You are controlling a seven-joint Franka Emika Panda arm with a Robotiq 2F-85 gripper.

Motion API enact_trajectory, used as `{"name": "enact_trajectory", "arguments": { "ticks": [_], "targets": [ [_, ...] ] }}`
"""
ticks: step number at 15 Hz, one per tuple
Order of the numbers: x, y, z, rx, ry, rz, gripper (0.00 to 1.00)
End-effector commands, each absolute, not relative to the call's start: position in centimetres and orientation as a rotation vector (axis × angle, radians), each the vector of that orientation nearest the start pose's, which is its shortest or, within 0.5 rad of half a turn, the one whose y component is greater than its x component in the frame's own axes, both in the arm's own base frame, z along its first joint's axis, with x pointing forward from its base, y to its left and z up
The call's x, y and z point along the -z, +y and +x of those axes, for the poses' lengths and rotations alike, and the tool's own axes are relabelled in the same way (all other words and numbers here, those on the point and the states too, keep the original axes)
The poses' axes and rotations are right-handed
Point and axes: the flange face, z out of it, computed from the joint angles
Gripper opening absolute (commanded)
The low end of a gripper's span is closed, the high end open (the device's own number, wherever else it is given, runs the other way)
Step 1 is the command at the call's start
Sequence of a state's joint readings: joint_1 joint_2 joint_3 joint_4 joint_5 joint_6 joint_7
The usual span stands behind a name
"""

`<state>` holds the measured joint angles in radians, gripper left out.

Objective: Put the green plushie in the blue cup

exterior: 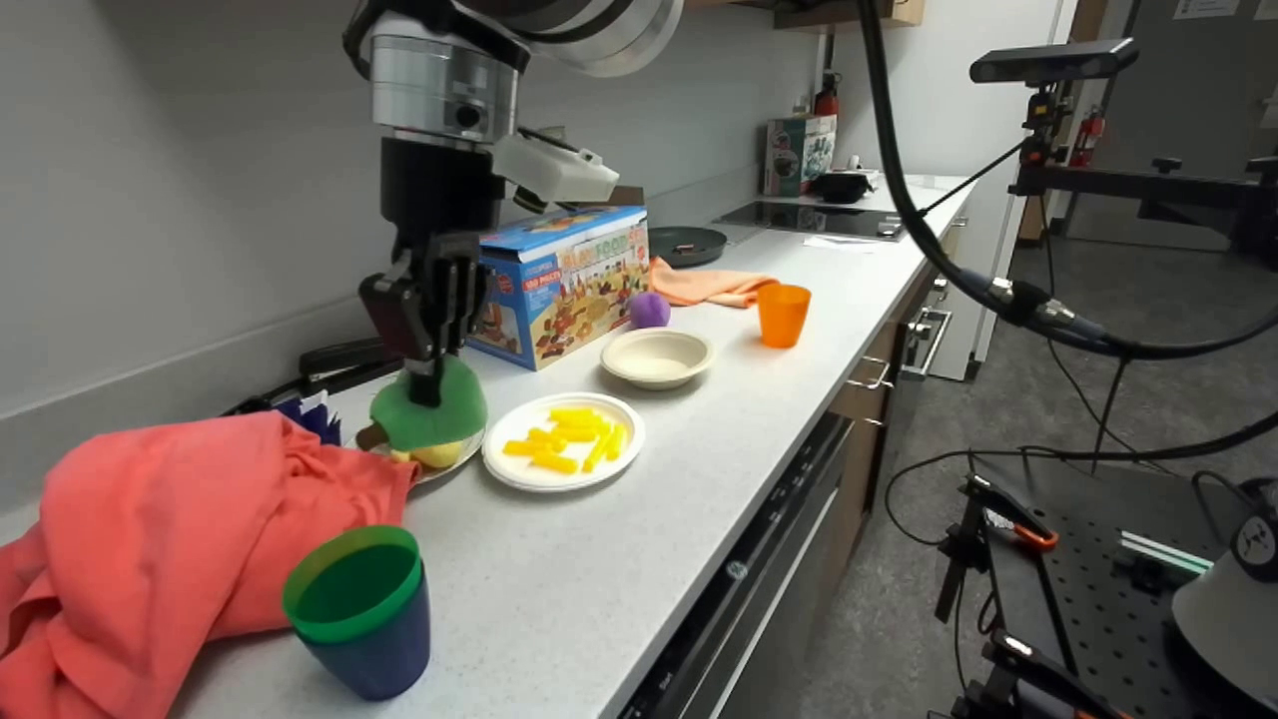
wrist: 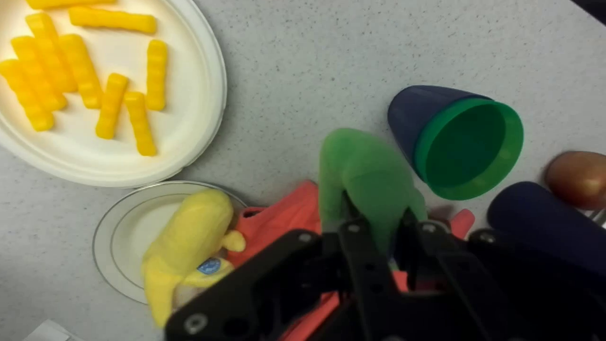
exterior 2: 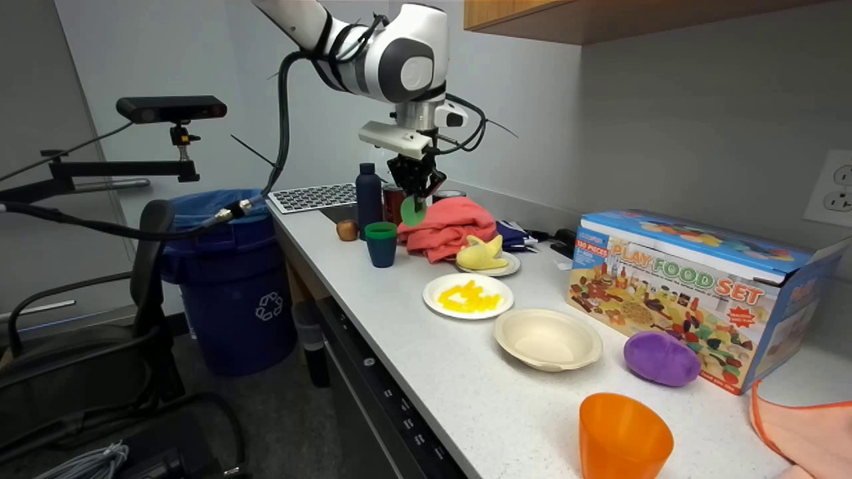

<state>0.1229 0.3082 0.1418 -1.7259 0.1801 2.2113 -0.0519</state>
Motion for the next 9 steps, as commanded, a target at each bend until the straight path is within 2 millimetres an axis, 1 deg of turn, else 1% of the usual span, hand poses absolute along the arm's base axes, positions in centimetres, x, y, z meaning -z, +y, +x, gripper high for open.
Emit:
{"name": "enact_trajectory", "arguments": {
  "ticks": [1,2,5,7,9],
  "targets": [
    [-42.6,20.7,63.7,0.193,-0.471,-2.869,0.04],
    [-42.4,21.9,63.4,0.190,-0.521,-2.856,0.04],
    [-42.0,24.8,62.7,0.214,-0.648,-2.811,0.04],
    [-41.6,26.1,62.3,0.220,-0.726,-2.793,0.04],
    [-41.4,26.8,62.0,0.224,-0.787,-2.778,0.04]
  ]
}}
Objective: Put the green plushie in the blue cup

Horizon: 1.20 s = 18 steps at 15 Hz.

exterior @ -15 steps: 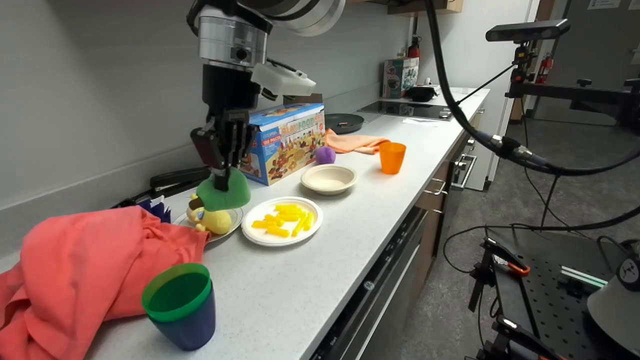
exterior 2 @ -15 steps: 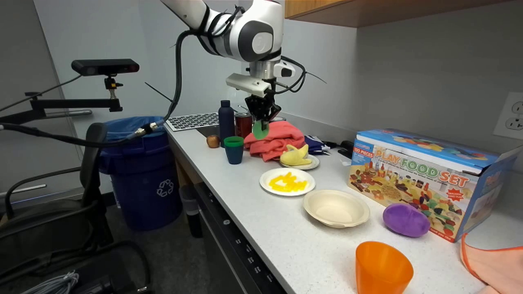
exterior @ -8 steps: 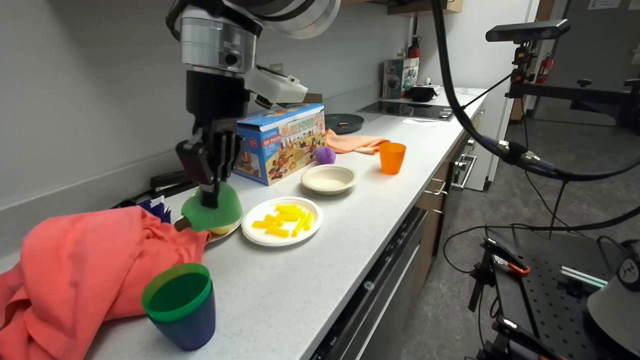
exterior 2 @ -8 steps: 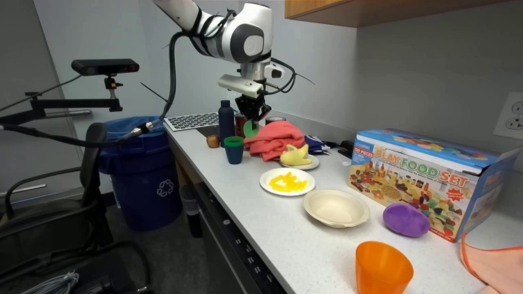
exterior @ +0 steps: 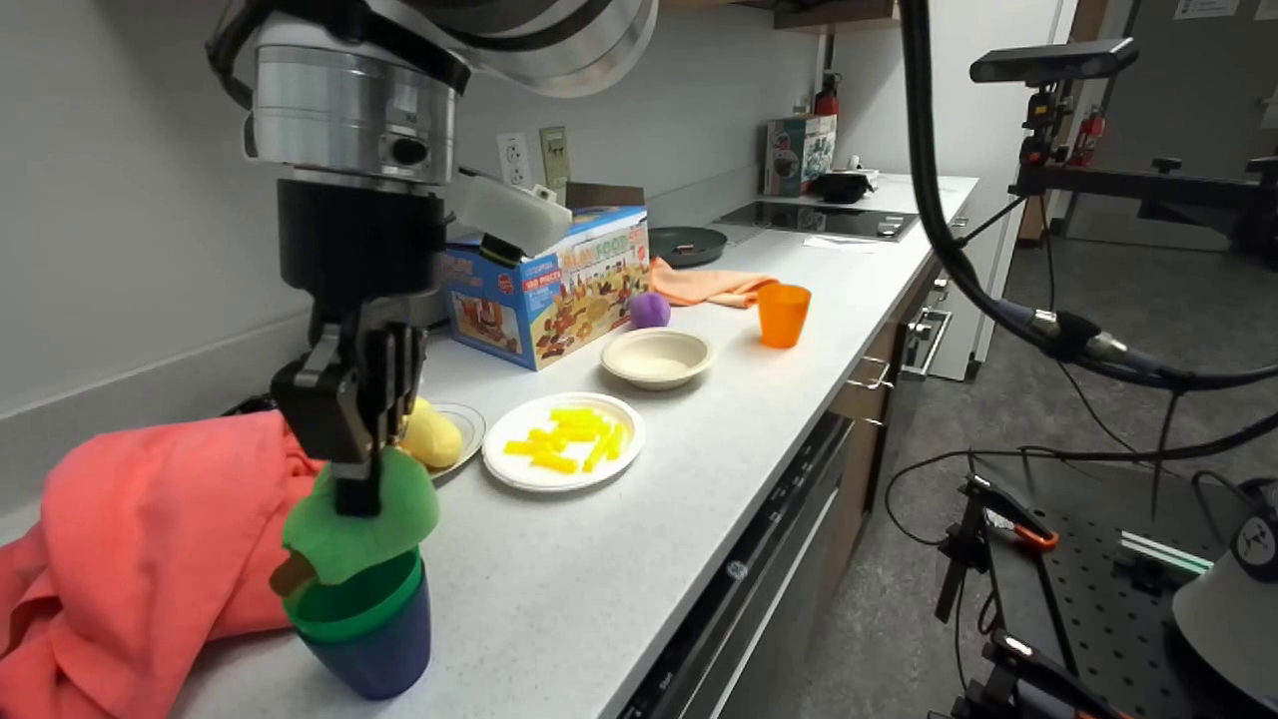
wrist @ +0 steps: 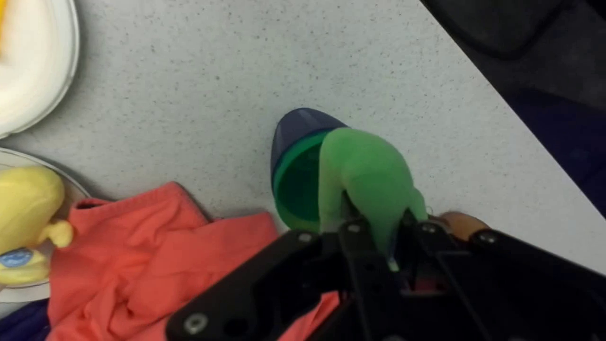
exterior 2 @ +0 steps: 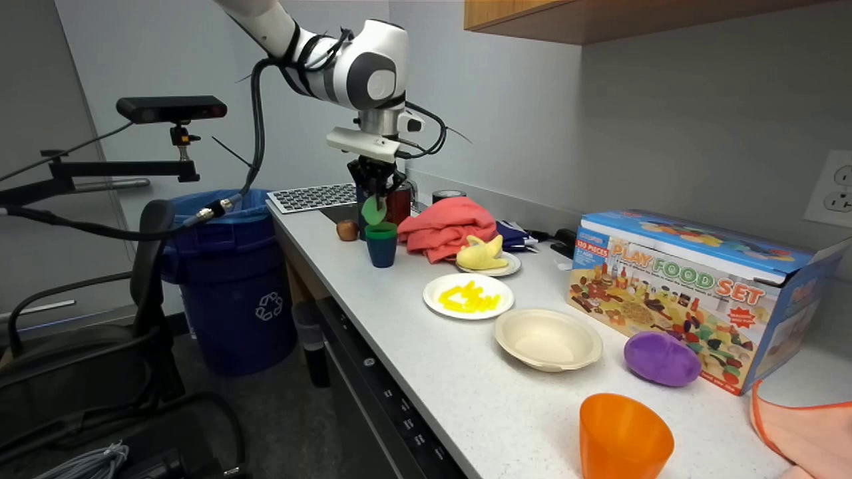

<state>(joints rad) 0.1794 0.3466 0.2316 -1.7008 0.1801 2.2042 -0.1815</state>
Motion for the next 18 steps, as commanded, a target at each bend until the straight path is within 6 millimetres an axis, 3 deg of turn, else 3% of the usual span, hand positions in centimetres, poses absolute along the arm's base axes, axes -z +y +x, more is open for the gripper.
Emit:
{"name": "enact_trajectory", "arguments": {
  "ticks": [1,13,14,15,18],
  "targets": [
    [-41.2,26.9,61.9,0.219,-0.809,-2.769,0.04],
    [-40.0,27.0,62.5,0.282,-0.873,-2.740,0.04],
    [-39.9,27.0,62.6,0.276,-0.864,-2.741,0.41],
    [-39.7,27.1,62.6,0.275,-0.861,-2.742,0.42],
    [-39.7,27.1,62.7,0.278,-0.859,-2.744,0.65]
  ]
}}
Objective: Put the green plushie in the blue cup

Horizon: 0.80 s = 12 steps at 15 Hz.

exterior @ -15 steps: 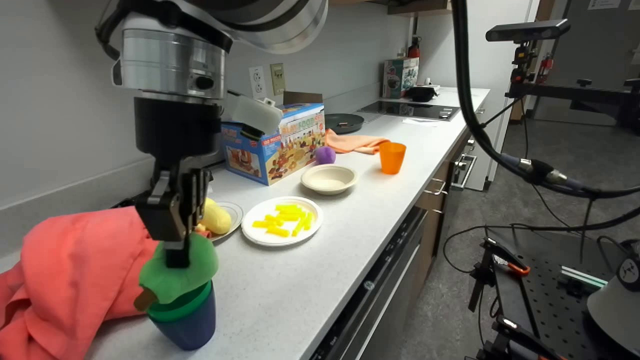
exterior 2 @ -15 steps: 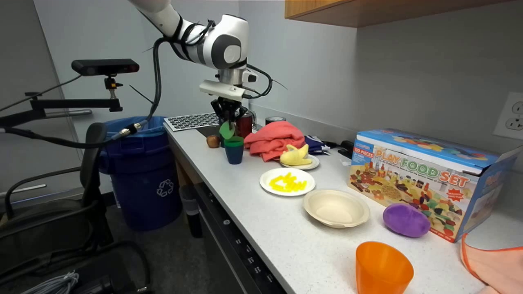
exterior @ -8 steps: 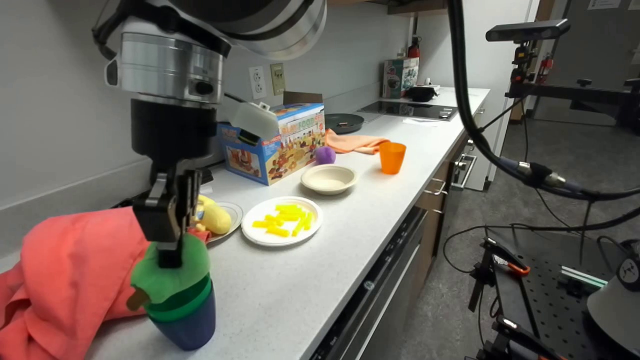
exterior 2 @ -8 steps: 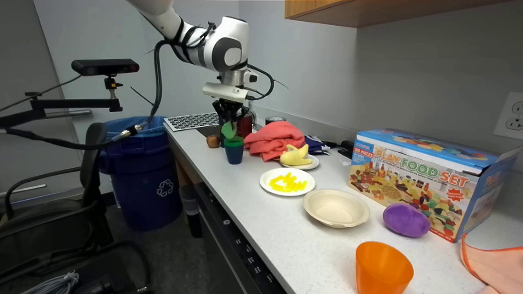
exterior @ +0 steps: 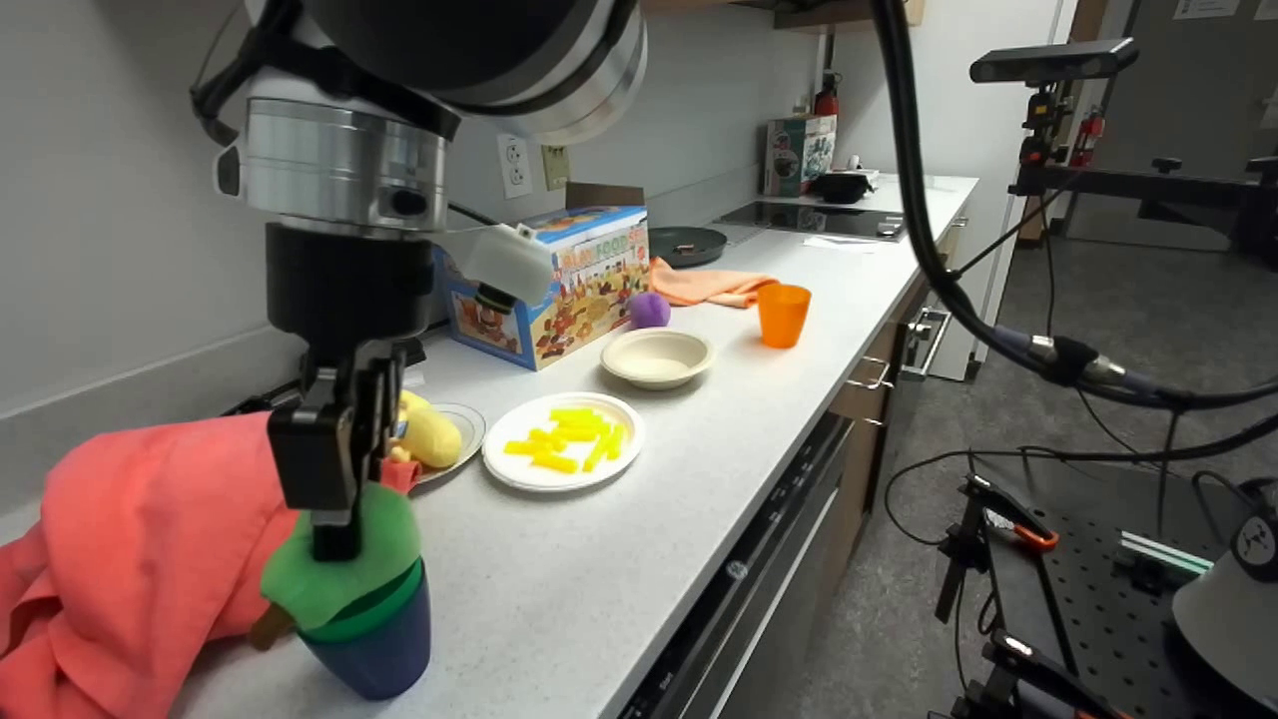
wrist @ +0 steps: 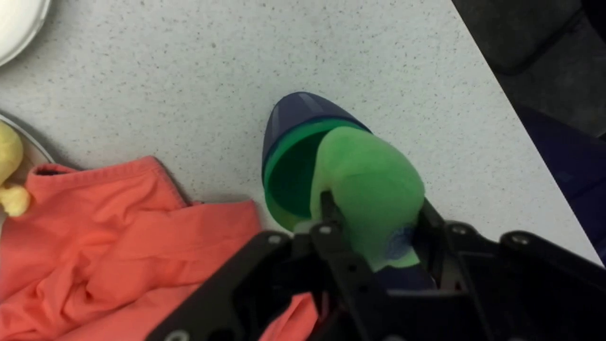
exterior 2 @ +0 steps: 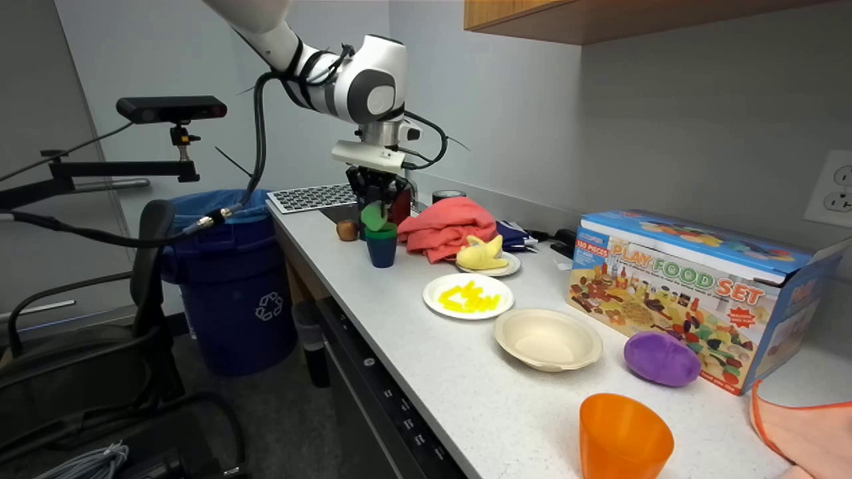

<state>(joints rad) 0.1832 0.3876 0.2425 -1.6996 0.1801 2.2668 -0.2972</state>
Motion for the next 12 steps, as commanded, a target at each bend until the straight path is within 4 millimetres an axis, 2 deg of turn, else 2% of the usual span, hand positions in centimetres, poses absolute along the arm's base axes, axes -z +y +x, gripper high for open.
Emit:
{"name": "enact_trajectory", "arguments": {
  "ticks": [1,2,5,12],
  "targets": [
    [-39.8,27.1,62.8,0.285,-0.859,-2.743,0.72],
    [-39.9,27.2,62.8,0.291,-0.859,-2.742,0.81],
    [-40.7,27.5,63.0,0.322,-0.862,-2.732,0.99],
    [-43.8,29.2,63.0,0.327,-0.880,-2.713,1.00]
  ]
}}
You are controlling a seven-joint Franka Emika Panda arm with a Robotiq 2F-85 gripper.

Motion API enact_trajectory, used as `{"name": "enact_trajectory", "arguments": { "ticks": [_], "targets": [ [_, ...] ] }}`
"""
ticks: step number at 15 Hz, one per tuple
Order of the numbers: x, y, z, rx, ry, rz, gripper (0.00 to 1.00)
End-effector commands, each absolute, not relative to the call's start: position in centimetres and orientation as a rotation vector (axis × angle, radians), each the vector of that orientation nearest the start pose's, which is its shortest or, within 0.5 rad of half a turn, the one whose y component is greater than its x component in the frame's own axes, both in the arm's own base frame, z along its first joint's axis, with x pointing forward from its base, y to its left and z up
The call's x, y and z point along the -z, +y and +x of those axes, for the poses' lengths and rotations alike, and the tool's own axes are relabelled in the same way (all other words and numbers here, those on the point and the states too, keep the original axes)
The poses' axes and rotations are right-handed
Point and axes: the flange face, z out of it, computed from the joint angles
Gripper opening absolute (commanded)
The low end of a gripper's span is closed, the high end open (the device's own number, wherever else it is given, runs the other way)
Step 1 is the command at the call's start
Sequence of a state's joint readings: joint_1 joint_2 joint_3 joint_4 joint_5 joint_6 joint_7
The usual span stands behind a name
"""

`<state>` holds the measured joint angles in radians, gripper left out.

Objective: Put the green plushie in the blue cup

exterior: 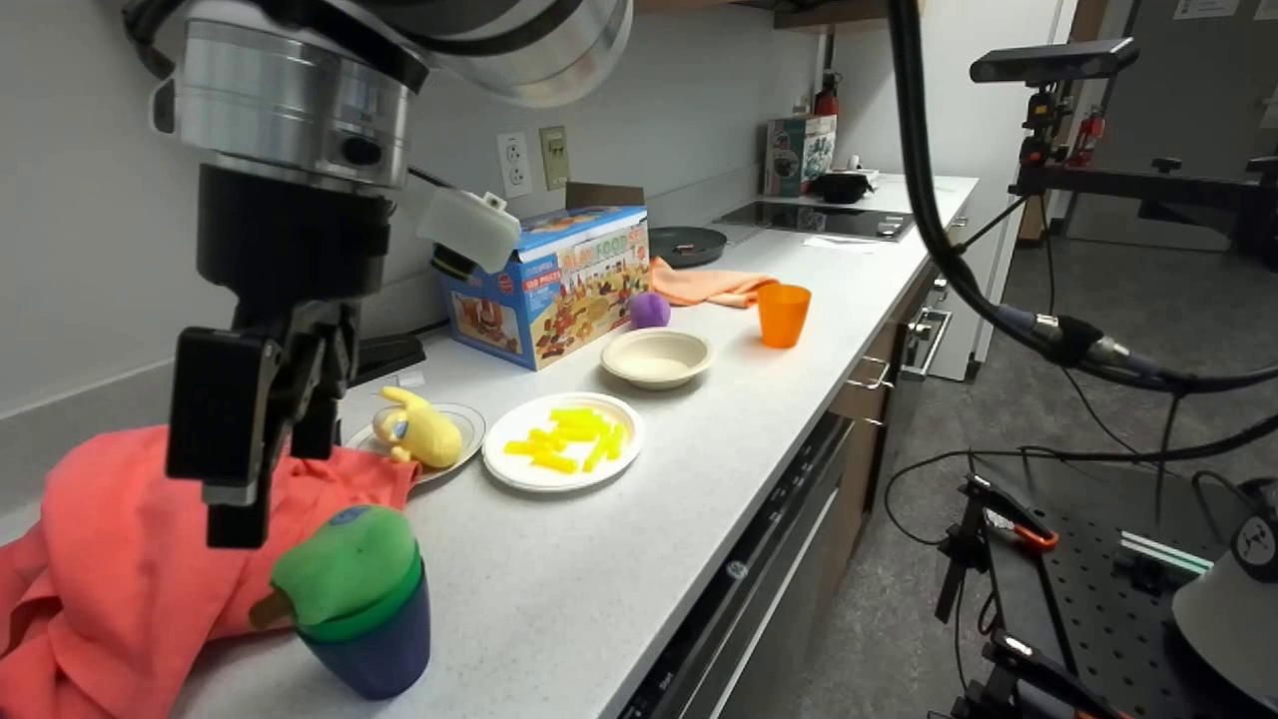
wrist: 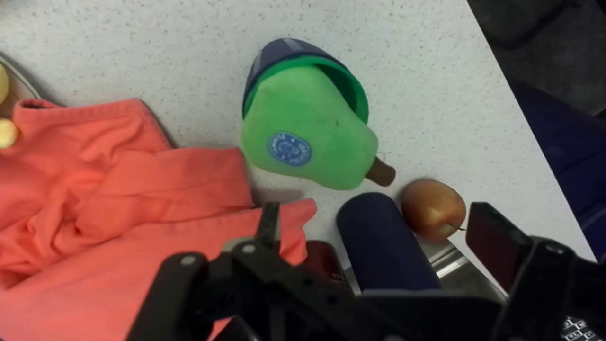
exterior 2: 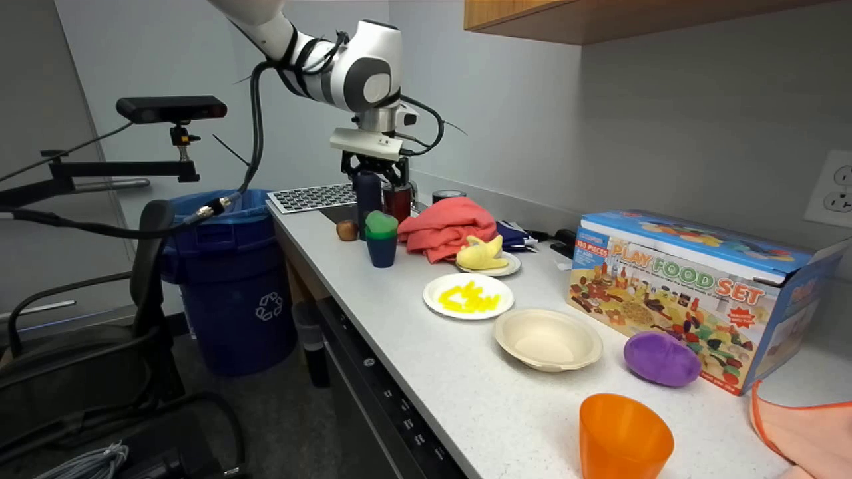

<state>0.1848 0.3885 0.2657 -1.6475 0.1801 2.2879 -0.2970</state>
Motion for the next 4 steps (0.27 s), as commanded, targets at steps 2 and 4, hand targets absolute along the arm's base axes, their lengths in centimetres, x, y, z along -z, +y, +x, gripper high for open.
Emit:
{"name": "enact_trajectory", "arguments": {
  "ticks": [2,4],
  "targets": [
    [-43.13,28.85,62.61,0.334,-0.866,-2.717,1.00],
    [-43.63,29.12,62.57,0.323,-0.867,-2.716,1.00]
  ]
}}
